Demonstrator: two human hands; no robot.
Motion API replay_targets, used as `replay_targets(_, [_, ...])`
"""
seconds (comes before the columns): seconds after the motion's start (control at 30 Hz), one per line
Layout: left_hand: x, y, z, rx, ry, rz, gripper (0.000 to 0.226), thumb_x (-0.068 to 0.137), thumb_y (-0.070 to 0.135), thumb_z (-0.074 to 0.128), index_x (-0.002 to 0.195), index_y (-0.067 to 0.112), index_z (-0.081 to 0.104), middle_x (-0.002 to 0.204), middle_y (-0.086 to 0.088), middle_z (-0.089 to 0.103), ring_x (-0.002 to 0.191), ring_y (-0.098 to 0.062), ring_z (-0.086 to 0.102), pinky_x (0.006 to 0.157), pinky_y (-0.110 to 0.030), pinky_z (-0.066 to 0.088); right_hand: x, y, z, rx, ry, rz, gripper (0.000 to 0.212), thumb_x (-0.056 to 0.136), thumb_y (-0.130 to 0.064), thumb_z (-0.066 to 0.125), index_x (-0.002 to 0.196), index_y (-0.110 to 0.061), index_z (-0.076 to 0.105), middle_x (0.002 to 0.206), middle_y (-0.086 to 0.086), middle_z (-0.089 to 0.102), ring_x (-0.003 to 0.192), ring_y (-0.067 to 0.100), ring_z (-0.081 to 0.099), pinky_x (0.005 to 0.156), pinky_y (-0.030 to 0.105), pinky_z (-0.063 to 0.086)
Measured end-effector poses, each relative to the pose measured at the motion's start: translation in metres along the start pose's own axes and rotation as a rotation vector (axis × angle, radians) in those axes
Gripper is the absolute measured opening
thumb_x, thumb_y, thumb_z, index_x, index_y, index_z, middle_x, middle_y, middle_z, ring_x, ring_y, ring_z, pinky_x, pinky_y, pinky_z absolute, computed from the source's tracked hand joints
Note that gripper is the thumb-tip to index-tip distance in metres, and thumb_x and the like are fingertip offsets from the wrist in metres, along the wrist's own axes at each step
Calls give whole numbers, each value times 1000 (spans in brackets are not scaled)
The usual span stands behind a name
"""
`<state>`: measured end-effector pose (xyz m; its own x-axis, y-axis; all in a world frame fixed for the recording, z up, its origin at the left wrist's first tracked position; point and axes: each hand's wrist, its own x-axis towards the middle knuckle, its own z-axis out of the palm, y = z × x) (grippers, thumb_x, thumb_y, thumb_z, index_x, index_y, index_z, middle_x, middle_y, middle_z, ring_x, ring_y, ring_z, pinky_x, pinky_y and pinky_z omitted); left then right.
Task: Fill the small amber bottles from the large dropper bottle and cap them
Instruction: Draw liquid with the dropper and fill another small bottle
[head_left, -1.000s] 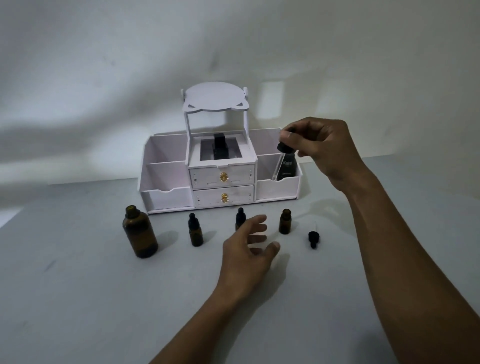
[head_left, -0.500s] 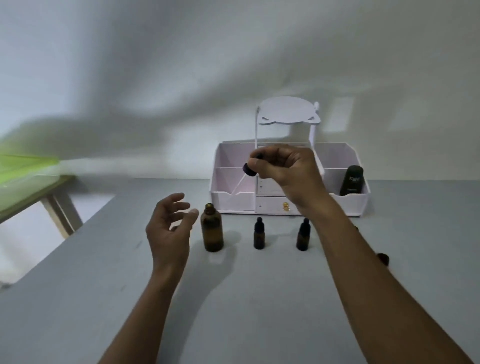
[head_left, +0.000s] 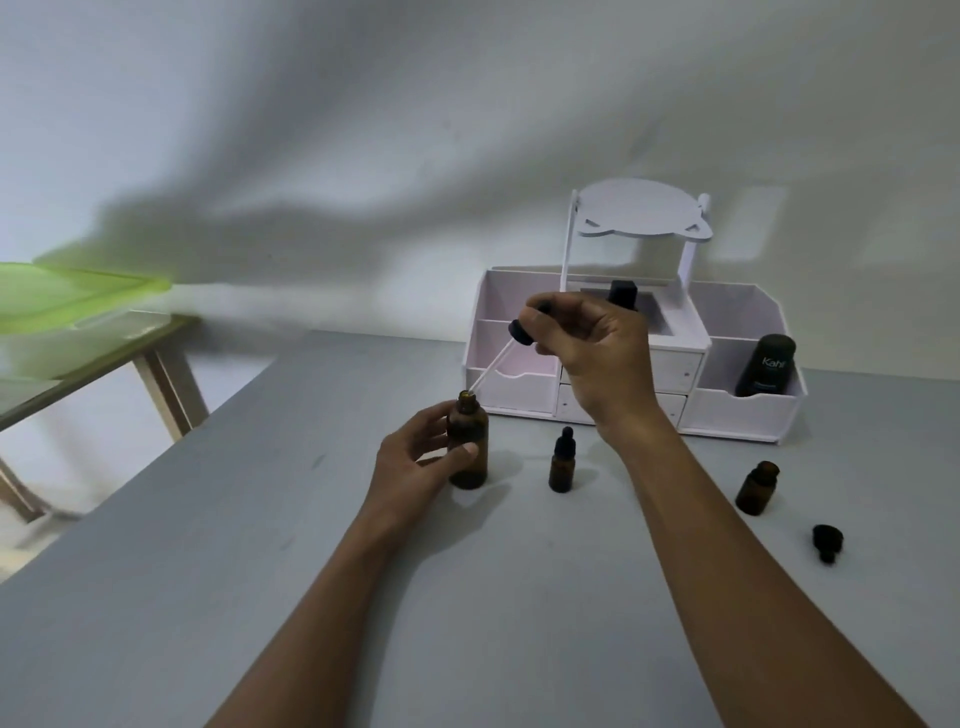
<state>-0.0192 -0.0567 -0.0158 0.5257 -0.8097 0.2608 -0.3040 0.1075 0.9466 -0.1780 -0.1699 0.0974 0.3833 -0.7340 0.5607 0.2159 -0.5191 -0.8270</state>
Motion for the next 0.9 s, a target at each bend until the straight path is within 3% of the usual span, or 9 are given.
replay_targets(0.1, [0, 0, 1, 4, -1, 3, 48, 73, 27, 75, 119, 38, 68, 112, 14, 75, 106, -2, 69, 86, -15, 52, 1, 1, 5, -39, -14, -12, 12, 85, -14, 76, 92, -23, 75, 78, -16, 76, 82, 7, 75, 82, 32, 61])
replay_targets(0.33, [3, -3, -1, 35, -14, 15, 47, 86, 9, 77, 119, 40, 65, 113, 14, 74, 105, -2, 69, 85, -14, 52, -1, 6, 27, -74, -39, 21, 25, 87, -24, 75, 110, -14, 75, 95, -5, 78, 90, 8, 74, 87, 35, 60])
replay_targets(0.5, [3, -4, -1, 29, -19, 24, 47, 80, 23, 76, 124, 37, 67, 117, 12, 75, 107, -6, 70, 89, -19, 54, -4, 18, 42, -179, -119, 42, 24, 88, -29, 74, 109, -18, 76, 90, -16, 75, 89, -1, 71, 80, 10, 53])
replay_targets(0.73, [3, -4, -2, 41, -9, 31, 46, 79, 25, 77, 120, 43, 65, 114, 17, 74, 105, -2, 70, 84, -12, 53, -11, 30, 46, -202, -93, 96, 16, 87, -24, 75, 100, -14, 79, 89, -3, 78, 83, 5, 74, 83, 23, 58])
replay_targets(0.9, [3, -3, -2, 38, -14, 32, 46, 84, 16, 78, 120, 43, 64, 115, 17, 74, 106, -3, 70, 85, -14, 53, -11, 31, 48, -199, -42, 86, 12, 86, -19, 77, 92, -10, 80, 85, 0, 77, 77, 9, 74, 73, 18, 58])
